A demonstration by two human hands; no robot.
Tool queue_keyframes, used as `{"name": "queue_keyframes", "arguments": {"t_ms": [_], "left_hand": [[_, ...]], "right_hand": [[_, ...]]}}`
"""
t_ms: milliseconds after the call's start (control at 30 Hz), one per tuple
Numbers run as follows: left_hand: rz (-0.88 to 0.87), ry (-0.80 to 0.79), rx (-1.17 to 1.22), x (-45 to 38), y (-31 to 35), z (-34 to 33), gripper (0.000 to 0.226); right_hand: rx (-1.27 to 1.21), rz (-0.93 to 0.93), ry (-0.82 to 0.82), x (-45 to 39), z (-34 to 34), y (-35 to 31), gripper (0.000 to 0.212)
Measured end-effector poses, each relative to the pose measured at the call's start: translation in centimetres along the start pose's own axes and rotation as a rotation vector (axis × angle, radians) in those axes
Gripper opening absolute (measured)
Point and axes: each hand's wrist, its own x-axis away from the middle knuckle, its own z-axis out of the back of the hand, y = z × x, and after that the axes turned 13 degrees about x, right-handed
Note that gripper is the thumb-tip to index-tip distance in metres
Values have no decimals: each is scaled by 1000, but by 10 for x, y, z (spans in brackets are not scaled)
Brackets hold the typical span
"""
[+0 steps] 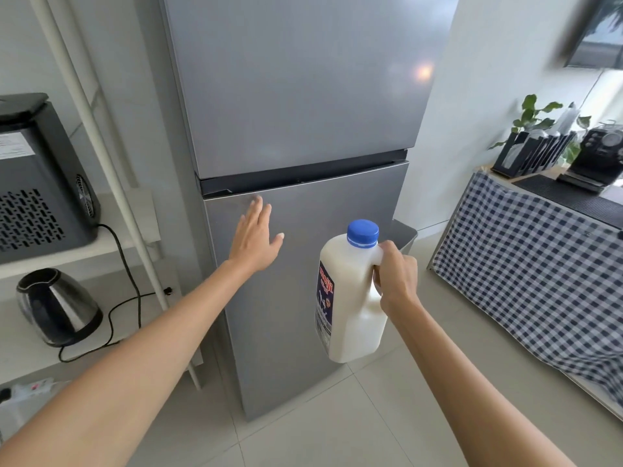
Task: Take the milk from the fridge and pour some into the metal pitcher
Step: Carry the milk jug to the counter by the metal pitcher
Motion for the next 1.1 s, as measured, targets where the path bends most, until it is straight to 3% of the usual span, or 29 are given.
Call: {"name": "queue_keyframes", "arguments": {"t_ms": [100,267,400,567,800,967,1100], "left_hand": [[139,-186,196,17,21,-22,63],[457,-698,538,48,55,-79,44],[781,-890,996,70,76,-129,37],[931,-1104,1118,101,106,-182,32],[970,-1266,1053,167,186,-238,32],[828,-1370,937,221,267,-268,24],[731,-1488,870,280,338,-280,38]], "right_hand": [[-29,10,22,2,14,-2,27],[-78,-2,99,9,45,2,30],[-97,-20,177,19,78,16,29],[-99,-80,302,35,128,47,27],[-127,-176,513,78,223,95,30],[-134,-189,635,132,308,116,28],[-129,-199,763,191,382,131,20]]}}
